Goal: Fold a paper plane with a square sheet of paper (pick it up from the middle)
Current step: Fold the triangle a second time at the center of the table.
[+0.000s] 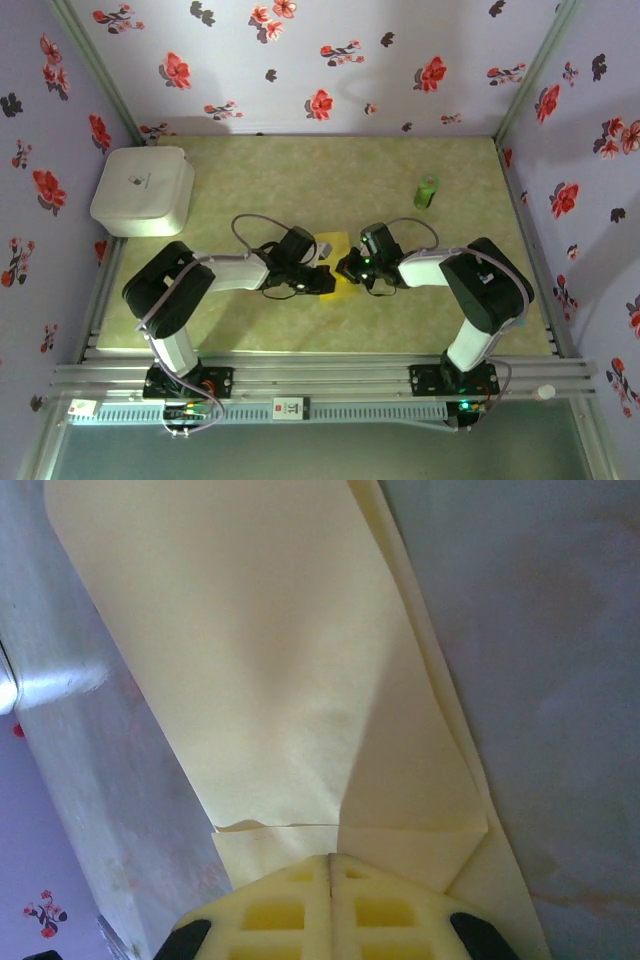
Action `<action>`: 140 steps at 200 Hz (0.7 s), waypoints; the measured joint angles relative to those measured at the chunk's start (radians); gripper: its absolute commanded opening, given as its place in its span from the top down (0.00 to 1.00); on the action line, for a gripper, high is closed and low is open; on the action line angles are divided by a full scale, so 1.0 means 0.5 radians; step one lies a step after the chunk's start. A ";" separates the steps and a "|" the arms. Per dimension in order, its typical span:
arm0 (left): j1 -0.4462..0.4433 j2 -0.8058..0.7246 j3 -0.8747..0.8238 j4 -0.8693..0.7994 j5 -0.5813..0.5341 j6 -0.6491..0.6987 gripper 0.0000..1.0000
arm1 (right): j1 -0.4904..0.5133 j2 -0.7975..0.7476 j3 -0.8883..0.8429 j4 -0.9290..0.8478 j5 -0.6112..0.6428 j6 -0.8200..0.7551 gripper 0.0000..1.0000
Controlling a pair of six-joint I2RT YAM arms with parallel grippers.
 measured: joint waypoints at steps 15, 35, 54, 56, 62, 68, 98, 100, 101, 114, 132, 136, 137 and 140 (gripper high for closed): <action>0.000 0.018 0.000 -0.002 -0.001 0.000 0.98 | 0.000 0.000 0.000 0.000 0.000 0.000 1.00; 0.000 0.040 0.000 -0.001 -0.001 0.000 0.98 | 0.000 0.000 0.000 -0.001 -0.001 0.000 1.00; 0.000 0.050 0.000 -0.002 -0.002 0.000 0.98 | -0.002 0.000 0.000 -0.001 -0.001 0.000 1.00; 0.000 0.050 0.000 -0.002 -0.002 0.000 0.98 | -0.002 0.000 0.000 -0.001 -0.001 0.000 1.00; 0.000 0.050 -0.001 -0.002 -0.003 0.000 0.98 | -0.002 0.000 0.000 -0.001 -0.001 0.000 1.00; 0.000 0.050 -0.001 -0.002 -0.003 0.000 0.98 | -0.002 0.000 0.000 -0.001 -0.001 0.000 1.00; 0.000 0.050 -0.016 -0.001 -0.010 0.001 0.98 | -0.002 0.000 0.000 -0.002 -0.001 -0.001 1.00; 0.000 0.050 -0.018 -0.001 -0.010 0.002 0.98 | -0.002 0.000 0.000 -0.002 -0.001 -0.001 1.00; 0.000 0.050 -0.018 -0.002 -0.011 0.002 0.98 | -0.002 0.000 0.000 -0.002 -0.001 -0.001 1.00; 0.000 0.050 -0.024 -0.007 -0.022 0.003 0.97 | -0.002 0.000 0.000 -0.002 -0.001 -0.001 1.00; 0.000 0.050 -0.024 -0.011 -0.031 0.010 0.97 | -0.002 0.000 0.000 -0.002 -0.001 -0.001 1.00; 0.000 0.050 -0.024 -0.012 -0.032 0.011 0.97 | -0.002 0.000 0.000 -0.002 -0.001 -0.001 1.00; 0.000 0.050 -0.024 -0.013 -0.033 0.011 0.97 | -0.002 0.000 0.000 -0.002 -0.001 -0.001 1.00; 0.000 0.050 -0.024 -0.014 -0.035 0.013 0.97 | -0.002 0.000 0.000 -0.002 -0.001 -0.001 1.00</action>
